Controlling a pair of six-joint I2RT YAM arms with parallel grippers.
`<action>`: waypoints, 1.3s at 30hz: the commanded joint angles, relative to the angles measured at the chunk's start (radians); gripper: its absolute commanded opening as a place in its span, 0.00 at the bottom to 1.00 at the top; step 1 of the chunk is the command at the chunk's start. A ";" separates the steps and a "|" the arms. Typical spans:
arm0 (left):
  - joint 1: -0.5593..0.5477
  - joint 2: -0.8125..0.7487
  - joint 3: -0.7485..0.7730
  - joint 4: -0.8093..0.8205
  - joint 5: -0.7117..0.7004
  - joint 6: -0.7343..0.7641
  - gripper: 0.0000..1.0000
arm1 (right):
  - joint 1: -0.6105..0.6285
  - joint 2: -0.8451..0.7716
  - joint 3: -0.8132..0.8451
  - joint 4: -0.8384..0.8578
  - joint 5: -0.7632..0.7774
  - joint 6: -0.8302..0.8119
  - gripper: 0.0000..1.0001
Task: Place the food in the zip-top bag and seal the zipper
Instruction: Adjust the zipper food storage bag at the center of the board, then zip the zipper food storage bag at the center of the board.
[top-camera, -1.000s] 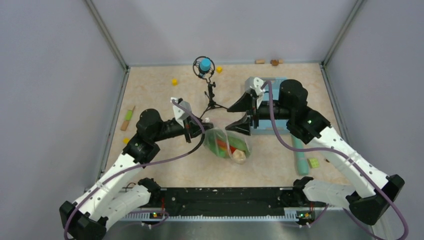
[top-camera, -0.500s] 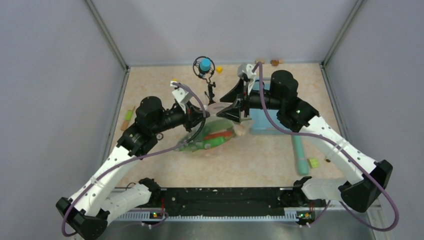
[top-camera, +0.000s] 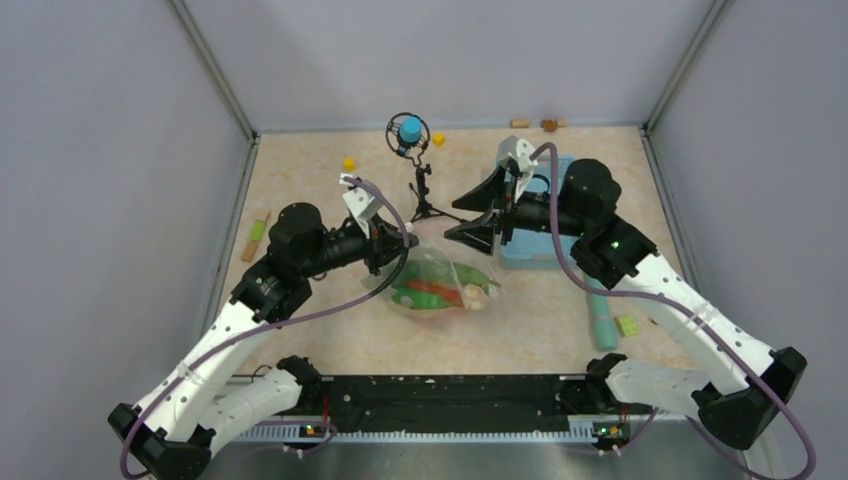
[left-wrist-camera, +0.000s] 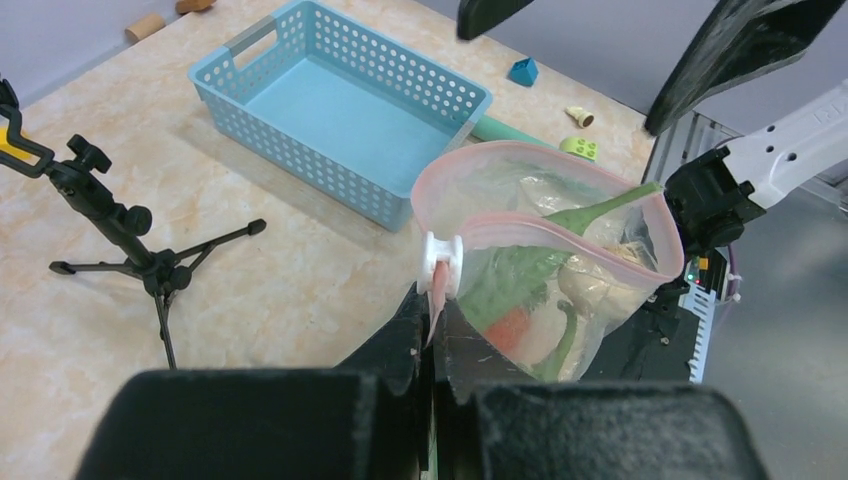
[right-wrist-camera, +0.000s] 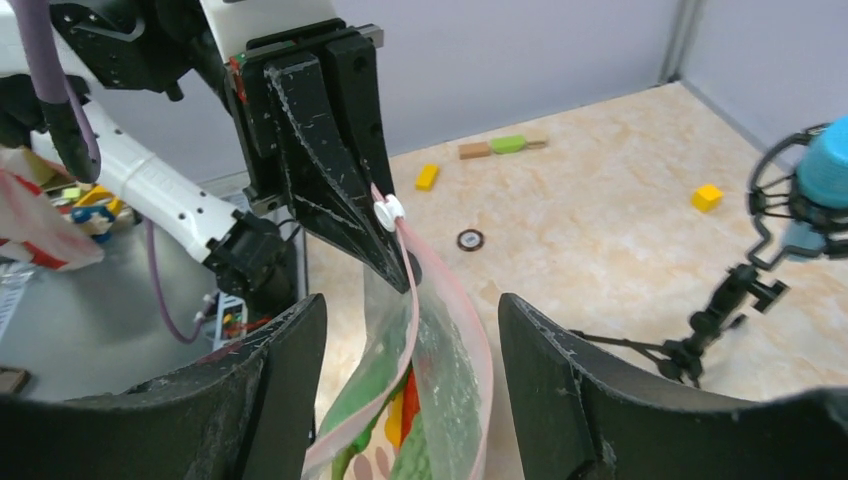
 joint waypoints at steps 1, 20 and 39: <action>-0.007 -0.002 0.017 0.099 0.029 -0.011 0.00 | 0.007 0.085 0.036 0.123 -0.153 0.040 0.62; -0.016 0.018 0.002 0.126 0.041 -0.081 0.00 | 0.039 0.246 0.103 0.300 -0.312 0.052 0.51; -0.020 0.026 0.005 0.124 0.041 -0.098 0.00 | 0.063 0.289 0.118 0.253 -0.296 0.021 0.34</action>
